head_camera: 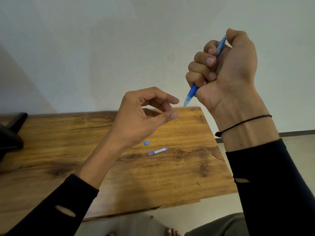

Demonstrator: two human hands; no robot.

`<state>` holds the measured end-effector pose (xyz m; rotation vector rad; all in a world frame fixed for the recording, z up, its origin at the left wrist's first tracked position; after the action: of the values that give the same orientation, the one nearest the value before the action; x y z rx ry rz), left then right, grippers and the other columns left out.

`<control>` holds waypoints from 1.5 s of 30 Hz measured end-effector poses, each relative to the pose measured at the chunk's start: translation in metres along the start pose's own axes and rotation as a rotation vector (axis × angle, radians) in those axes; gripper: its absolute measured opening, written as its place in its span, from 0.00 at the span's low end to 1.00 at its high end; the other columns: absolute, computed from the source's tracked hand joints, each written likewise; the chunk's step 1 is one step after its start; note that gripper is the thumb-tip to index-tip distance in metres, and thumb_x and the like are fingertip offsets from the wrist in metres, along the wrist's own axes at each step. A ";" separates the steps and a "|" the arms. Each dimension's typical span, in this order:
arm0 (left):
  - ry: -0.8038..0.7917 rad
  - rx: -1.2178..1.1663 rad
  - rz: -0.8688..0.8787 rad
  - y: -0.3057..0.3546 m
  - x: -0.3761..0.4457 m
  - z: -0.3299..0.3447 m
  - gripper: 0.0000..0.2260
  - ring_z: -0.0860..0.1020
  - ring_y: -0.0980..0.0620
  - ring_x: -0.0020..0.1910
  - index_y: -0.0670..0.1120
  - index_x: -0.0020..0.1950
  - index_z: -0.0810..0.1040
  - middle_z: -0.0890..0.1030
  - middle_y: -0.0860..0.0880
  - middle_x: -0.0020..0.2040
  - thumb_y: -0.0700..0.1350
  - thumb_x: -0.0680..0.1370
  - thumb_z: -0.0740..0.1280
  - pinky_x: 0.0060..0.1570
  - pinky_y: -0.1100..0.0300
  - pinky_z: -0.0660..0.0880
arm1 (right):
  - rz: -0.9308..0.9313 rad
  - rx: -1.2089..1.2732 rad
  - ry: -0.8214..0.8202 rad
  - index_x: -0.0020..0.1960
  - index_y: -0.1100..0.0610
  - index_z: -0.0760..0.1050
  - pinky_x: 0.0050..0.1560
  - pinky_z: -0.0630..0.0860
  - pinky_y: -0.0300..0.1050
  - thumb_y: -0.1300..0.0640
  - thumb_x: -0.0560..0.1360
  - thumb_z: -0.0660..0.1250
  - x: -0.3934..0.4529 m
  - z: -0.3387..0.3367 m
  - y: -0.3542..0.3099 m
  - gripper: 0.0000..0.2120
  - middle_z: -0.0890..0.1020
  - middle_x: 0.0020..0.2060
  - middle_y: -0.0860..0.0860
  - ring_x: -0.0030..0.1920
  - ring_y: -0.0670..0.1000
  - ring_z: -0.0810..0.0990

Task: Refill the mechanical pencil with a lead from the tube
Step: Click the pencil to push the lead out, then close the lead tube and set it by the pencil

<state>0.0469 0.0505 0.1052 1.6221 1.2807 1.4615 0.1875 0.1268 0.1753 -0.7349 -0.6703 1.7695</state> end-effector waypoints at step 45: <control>0.018 0.116 -0.532 -0.086 -0.007 0.004 0.06 0.88 0.54 0.38 0.50 0.46 0.88 0.89 0.49 0.37 0.52 0.78 0.79 0.41 0.55 0.85 | -0.257 -1.314 0.141 0.53 0.59 0.83 0.51 0.86 0.57 0.57 0.76 0.79 0.033 -0.058 0.077 0.10 0.87 0.44 0.57 0.46 0.58 0.88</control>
<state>0.0290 0.0756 0.0240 1.2027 1.6730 1.0880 0.1758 0.1415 0.0758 -1.5068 -1.7563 0.8506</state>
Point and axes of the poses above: each hand's wrist, its own x-axis towards the middle knuckle, its own z-axis out of the palm, y = z × x, the point moved 6 cm from there along x, towards the middle knuckle
